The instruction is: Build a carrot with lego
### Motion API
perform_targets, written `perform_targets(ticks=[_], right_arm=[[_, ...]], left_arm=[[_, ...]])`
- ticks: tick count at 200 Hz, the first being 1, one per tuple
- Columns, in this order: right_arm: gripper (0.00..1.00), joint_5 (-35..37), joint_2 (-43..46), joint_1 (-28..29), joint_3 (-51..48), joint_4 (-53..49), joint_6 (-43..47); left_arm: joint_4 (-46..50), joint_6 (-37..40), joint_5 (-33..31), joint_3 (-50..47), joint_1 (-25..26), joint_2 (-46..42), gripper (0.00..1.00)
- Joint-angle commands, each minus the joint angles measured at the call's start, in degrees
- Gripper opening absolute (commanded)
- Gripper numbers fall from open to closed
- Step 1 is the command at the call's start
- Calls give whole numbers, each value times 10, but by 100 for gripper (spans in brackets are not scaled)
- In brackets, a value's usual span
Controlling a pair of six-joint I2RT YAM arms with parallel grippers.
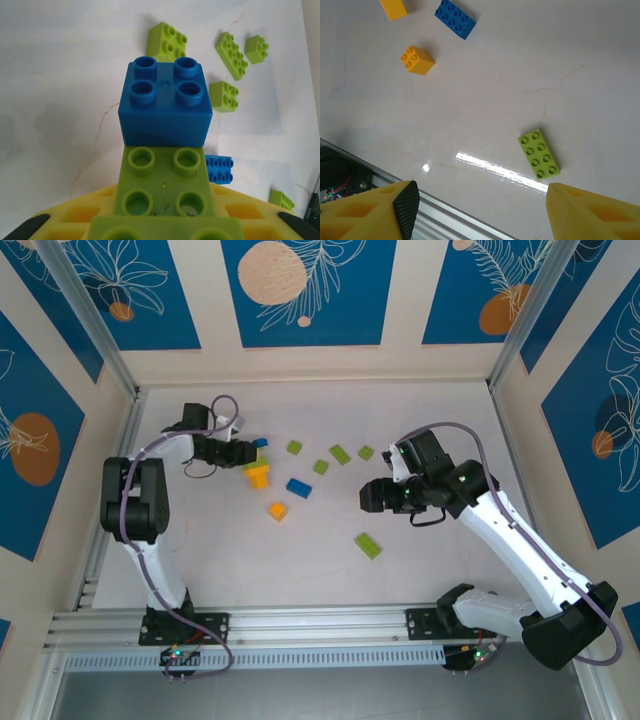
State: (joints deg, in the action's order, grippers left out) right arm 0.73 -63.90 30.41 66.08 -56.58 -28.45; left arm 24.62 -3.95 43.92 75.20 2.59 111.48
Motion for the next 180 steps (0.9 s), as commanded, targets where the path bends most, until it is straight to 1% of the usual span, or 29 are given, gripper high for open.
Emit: perform_targets(ticks=[1, 80, 180], right_arm=[[69, -20, 6, -5, -4, 1, -1], [69, -23, -2, -7, -19, 11, -8], [69, -28, -5, -9, -38, 23, -11]], left_arm=[[36, 22, 15, 27, -4, 19, 38], [69, 34, -11, 68, -9, 58, 41], [84, 39, -10, 103, -16, 97, 44]])
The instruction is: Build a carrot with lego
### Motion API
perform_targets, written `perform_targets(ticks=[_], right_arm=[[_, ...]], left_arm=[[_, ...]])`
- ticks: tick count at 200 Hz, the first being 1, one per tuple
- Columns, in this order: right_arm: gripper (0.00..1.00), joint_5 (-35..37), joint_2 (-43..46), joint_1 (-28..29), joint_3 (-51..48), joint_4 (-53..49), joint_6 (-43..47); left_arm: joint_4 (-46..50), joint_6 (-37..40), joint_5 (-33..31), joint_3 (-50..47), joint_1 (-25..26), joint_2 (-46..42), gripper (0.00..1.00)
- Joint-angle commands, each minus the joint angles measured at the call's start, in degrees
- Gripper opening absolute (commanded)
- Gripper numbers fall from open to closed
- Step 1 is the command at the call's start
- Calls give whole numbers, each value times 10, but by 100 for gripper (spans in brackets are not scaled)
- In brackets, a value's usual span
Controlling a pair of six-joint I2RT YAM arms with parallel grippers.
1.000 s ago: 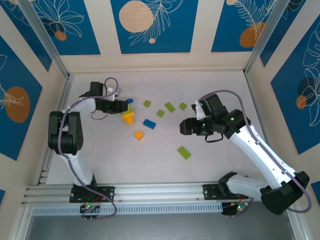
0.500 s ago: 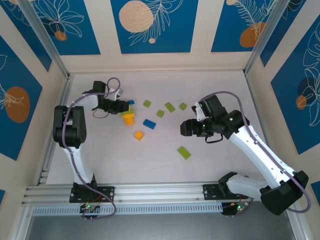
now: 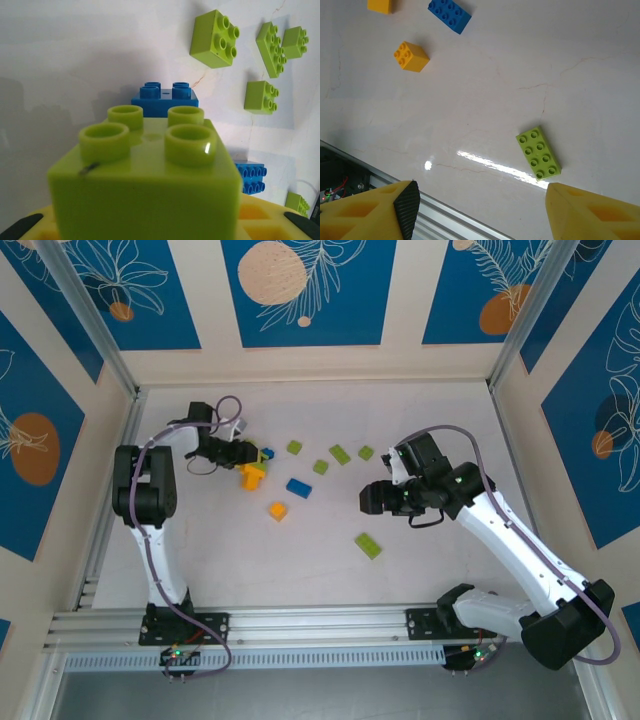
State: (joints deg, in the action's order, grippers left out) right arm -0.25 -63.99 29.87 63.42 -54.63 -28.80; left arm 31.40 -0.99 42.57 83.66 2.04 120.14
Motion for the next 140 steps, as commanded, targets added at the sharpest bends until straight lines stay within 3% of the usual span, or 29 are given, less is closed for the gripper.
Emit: perform_targets(ticks=[1, 44, 140], right_arm=[[69, -19, -5, -3, -12, 3, -8], [69, -18, 0, -3, -19, 3, -9], [69, -13, 17, -3, -25, -4, -11]], left_arm=[[17, 9, 3, 18, -11, 10, 44], [13, 4, 2, 15, -17, 11, 52], [15, -3, -15, 8, -24, 2, 56]])
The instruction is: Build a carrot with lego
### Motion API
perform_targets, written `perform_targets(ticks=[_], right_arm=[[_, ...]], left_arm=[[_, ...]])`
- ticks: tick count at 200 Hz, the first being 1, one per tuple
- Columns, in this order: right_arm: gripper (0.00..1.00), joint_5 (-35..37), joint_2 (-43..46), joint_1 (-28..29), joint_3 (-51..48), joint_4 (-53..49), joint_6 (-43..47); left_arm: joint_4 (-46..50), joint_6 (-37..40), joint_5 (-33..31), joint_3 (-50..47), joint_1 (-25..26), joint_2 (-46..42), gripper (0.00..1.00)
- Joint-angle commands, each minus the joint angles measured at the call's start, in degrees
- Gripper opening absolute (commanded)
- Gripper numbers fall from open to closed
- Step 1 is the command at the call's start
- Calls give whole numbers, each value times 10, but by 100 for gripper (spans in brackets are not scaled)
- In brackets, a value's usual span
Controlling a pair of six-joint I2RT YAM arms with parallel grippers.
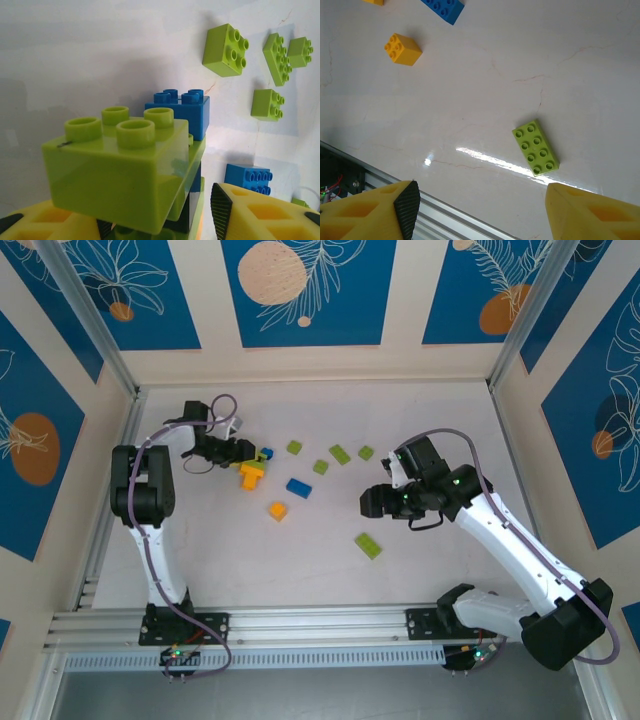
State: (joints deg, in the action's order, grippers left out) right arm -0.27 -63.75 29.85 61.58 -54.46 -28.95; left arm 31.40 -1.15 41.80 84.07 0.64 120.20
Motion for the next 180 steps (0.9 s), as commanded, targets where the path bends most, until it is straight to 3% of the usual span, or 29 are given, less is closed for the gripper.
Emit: perform_targets(ticks=[1, 132, 153, 180], right_arm=[[69, -13, 14, -3, -7, -6, -9], [69, -21, 20, -1, -13, -6, -12], [69, -20, 14, 1, -14, -6, -10], [69, -18, -8, 9, -13, 2, -9]], left_arm=[[15, -1, -7, 3, -10, 1, 56], [19, -4, -57, -9, -22, -11, 57], [-11, -18, -68, -40, -22, -56, 57], [-87, -52, -67, -121, -16, -173, 60]])
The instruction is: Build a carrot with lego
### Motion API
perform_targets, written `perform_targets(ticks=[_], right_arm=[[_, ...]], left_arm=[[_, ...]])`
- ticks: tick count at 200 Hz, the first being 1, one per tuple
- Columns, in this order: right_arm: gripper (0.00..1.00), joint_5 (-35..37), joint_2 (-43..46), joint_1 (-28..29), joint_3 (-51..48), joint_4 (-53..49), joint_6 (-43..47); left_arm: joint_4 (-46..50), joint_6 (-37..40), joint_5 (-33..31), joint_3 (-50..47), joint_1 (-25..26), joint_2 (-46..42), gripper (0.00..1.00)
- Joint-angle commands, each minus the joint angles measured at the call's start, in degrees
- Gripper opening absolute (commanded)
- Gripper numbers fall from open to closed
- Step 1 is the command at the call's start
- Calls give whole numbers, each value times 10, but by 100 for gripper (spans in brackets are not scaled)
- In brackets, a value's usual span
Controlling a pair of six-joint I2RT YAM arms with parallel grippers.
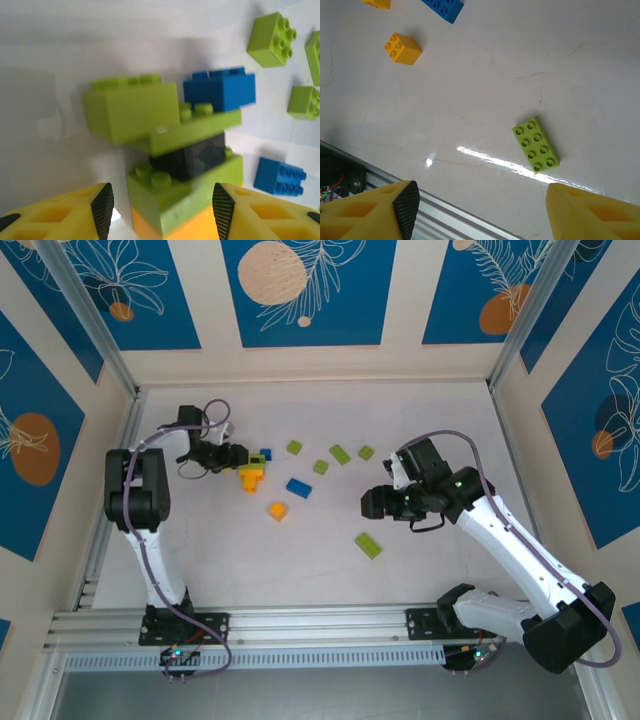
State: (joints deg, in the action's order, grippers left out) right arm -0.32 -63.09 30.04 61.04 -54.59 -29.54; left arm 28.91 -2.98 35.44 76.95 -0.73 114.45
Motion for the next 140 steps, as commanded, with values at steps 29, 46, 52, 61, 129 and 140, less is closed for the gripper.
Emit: perform_targets(ticks=[29, 46, 52, 61, 129, 140], right_arm=[[69, -13, -46, 18, 6, 13, 7], [70, -6, -67, 20, 20, 16, 19], [70, -4, -75, 20, 26, 17, 25], [70, -2, -87, 18, 36, 17, 33], [70, 36, -230, 10, 151, 38, 192], [70, 42, -258, 8, 166, 53, 220]], left_arm=[[-145, -77, -53, -157, 46, -271, 66], [-200, -100, -90, -228, 104, -350, 68], [-218, -106, -112, -253, 130, -374, 70], [-247, -108, -141, -291, 173, -400, 73], [-471, -65, -365, -498, 381, -455, 97], [-479, -61, -392, -507, 390, -459, 98]])
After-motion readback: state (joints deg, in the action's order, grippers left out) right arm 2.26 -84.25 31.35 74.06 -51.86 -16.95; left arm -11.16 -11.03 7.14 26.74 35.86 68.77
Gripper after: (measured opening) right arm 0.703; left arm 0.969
